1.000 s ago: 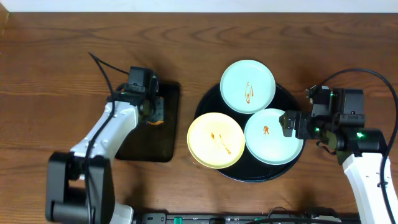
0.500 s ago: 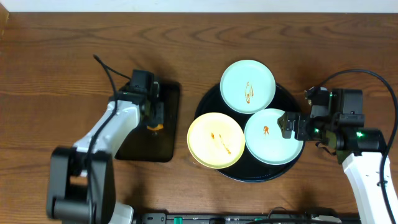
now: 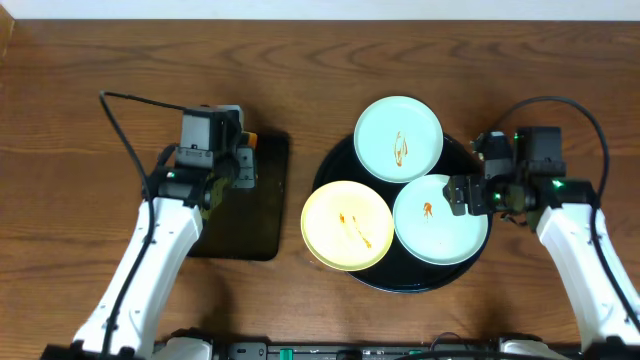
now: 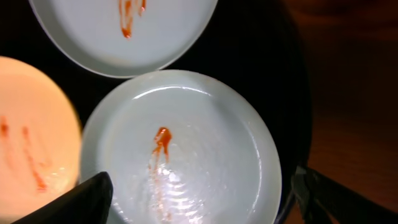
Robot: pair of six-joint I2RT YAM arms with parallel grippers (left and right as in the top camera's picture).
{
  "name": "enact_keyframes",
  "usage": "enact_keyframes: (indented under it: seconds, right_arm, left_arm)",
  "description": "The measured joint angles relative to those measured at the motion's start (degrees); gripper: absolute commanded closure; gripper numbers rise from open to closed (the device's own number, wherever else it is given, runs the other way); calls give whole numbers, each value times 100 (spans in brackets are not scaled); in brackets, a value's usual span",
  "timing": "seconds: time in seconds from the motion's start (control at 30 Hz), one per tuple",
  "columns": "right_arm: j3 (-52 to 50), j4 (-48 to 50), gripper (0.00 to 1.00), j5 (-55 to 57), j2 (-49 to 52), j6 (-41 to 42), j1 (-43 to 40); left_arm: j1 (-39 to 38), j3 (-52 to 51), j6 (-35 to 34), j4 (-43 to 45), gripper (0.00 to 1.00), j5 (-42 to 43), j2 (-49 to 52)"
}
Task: Clean dirty plates on tray and stack at the side
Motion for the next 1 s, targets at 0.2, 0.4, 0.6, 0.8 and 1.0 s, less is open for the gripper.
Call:
enact_keyframes:
  seconds: [0.2, 0.4, 0.6, 0.8, 1.0]
  right_arm:
    - [2, 525, 10, 234, 621, -306, -2]
    - [7, 1003, 10, 361, 1023, -581, -2]
    - [9, 1152, 13, 380, 1394, -815, -2]
    - [9, 1176, 24, 380, 1672, -925, -2]
    - [9, 1147, 38, 382, 1926, -920, -2]
  left_arm:
    - [0, 0, 0, 0, 93, 0, -490]
    - [0, 0, 0, 2, 93, 0, -815]
    - [0, 0, 0, 0, 92, 0, -966]
    - [0, 0, 0, -44, 93, 0, -984]
    - [0, 0, 0, -66, 93, 0, -984]
